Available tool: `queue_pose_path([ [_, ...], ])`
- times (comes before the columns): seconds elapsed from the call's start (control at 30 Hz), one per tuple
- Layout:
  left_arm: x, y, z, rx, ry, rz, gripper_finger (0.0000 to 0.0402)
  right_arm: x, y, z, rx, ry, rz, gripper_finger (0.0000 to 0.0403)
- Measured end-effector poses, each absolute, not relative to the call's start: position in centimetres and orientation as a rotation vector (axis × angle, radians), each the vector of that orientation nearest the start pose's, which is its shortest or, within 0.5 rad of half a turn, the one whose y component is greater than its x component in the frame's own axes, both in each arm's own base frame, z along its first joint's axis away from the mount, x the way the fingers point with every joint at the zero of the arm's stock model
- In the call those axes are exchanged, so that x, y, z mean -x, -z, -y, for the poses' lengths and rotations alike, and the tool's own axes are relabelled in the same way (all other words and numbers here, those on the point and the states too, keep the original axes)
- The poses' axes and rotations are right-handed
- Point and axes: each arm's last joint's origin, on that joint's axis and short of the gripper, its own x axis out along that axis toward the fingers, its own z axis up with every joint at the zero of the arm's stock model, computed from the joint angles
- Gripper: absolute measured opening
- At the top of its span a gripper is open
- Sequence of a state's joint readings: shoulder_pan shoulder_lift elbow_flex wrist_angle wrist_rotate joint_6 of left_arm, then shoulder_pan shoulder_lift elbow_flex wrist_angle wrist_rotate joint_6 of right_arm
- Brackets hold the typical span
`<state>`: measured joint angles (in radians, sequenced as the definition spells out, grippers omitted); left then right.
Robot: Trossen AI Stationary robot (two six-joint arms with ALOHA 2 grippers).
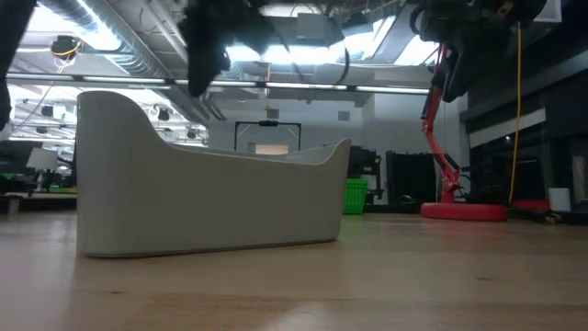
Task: Stack baskets by color
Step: Stack the gray bin on the top gray bin
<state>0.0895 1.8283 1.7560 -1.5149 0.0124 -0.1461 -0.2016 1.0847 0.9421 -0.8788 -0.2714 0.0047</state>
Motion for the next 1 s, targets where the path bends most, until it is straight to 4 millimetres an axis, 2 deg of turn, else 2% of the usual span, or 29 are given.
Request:
queue_pose_path([
  [0.13,-32.0,-30.0,0.8,0.085,-0.199,-1.492,0.0073,-19.5,-28.0,3.2,-0.21,-0.081,-0.995,0.0091],
  [0.3,-32.8,-29.2,3.6,0.133,-0.203,-1.343,0.0076,-19.5,-28.0,3.1,-0.212,-0.082,-0.997,0.0091],
  [0.6,-34.4,-28.4,5.1,0.244,-0.249,-1.24,0.0131,-19.6,-28.0,2.7,-0.201,-0.104,-0.999,0.0091],
  [0.77,-35.0,-26.2,5.9,0.23,-0.282,-1.289,0.0154,-19.6,-28.0,2.3,-0.192,-0.12,-1.001,0.0091],
  [1.0,-35.1,-23.3,5.8,0.228,-0.368,-1.299,0.0157,-19.6,-28.0,2.1,-0.188,-0.13,-1.004,0.0091],
])
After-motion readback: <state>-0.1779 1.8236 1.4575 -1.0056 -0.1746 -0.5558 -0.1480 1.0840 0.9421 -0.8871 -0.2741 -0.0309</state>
